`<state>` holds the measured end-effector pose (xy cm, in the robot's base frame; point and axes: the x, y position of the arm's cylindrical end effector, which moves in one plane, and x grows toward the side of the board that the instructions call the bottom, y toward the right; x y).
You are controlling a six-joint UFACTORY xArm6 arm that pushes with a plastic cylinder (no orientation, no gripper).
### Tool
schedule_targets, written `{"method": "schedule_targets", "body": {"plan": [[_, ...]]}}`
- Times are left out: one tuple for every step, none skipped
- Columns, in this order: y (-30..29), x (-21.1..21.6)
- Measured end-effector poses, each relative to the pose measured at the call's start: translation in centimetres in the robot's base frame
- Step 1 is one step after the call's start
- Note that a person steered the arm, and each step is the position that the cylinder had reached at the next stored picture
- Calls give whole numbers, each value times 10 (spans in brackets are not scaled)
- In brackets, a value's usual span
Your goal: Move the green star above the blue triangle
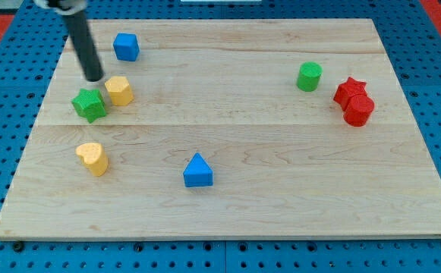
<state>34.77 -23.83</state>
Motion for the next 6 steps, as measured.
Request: {"method": "schedule_targets", "body": {"plan": [[-45, 18], [25, 38], [70, 51], [7, 54], [0, 75], [102, 81]]}}
